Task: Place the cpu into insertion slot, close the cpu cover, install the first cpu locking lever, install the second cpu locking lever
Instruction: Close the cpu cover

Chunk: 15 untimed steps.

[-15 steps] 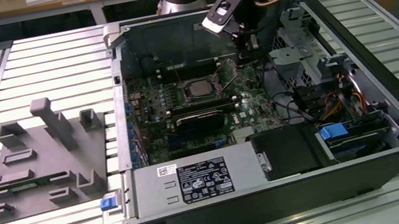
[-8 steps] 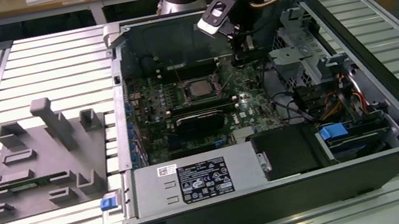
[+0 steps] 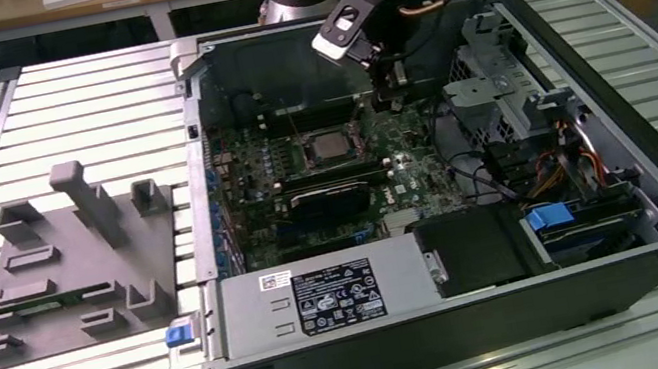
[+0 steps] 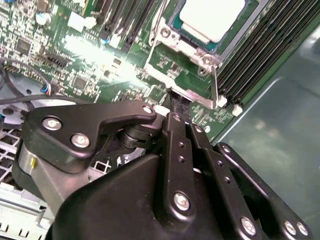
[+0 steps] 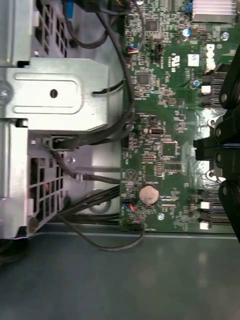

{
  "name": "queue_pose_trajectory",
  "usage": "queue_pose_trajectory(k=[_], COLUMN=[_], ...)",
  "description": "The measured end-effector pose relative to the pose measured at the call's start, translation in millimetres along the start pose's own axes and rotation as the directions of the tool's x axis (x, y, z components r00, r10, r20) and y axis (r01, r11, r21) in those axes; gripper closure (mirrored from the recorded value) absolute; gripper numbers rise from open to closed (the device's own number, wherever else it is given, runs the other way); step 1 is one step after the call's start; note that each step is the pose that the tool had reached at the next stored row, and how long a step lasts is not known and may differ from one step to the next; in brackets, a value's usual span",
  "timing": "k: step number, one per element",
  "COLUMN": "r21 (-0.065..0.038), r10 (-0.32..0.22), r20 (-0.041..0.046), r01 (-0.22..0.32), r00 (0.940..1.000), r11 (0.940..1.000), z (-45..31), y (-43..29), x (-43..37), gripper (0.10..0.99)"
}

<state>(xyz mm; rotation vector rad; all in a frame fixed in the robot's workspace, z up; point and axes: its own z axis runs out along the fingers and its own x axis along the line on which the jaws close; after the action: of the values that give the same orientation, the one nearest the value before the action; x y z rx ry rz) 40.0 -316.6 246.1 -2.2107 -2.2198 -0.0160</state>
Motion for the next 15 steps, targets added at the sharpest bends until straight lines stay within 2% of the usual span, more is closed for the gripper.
queue_pose_trajectory(k=[15], r21=[0.000], r10=[0.000], r20=[0.0001], r01=[0.000], r00=[1.0000], r11=[1.0000], z=[1.9], y=[-23.8], x=[0.1], gripper=[0.969])
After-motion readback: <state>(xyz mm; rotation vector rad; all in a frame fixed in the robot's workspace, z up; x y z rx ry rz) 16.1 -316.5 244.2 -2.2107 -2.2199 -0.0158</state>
